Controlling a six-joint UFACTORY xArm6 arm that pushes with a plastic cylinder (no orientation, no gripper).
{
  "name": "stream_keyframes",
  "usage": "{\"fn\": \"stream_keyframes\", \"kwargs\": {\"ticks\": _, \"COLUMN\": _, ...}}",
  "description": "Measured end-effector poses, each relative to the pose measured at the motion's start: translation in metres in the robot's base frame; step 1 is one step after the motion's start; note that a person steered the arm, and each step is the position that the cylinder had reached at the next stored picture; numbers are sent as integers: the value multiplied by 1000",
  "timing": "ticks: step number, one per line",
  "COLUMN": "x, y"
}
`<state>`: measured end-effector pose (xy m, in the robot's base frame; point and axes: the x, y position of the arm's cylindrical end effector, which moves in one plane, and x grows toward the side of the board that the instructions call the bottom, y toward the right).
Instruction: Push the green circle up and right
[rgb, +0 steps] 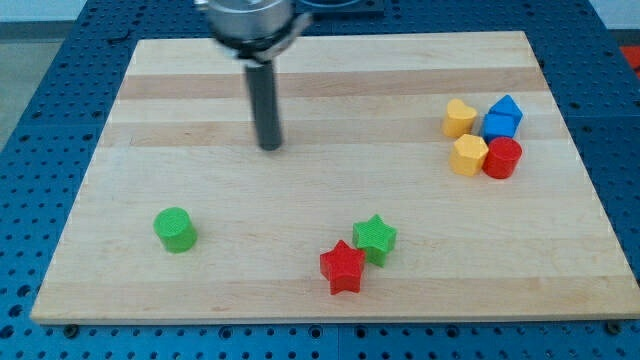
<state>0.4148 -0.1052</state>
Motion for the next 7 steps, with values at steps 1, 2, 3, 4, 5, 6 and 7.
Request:
{"fn": "stream_keyframes", "kwargs": {"ticks": 1, "x": 31, "y": -60}}
{"fn": "stream_keyframes", "kwargs": {"ticks": 2, "x": 44, "y": -117}}
{"fn": "stream_keyframes", "kwargs": {"ticks": 3, "x": 76, "y": -160}}
{"fn": "stream_keyframes", "kwargs": {"ticks": 4, "x": 92, "y": -169}}
{"fn": "stream_keyframes", "kwargs": {"ticks": 5, "x": 94, "y": -170}}
{"fn": "stream_keyframes", "kwargs": {"ticks": 6, "x": 111, "y": -158}}
{"fn": "stream_keyframes", "kwargs": {"ticks": 7, "x": 121, "y": -148}}
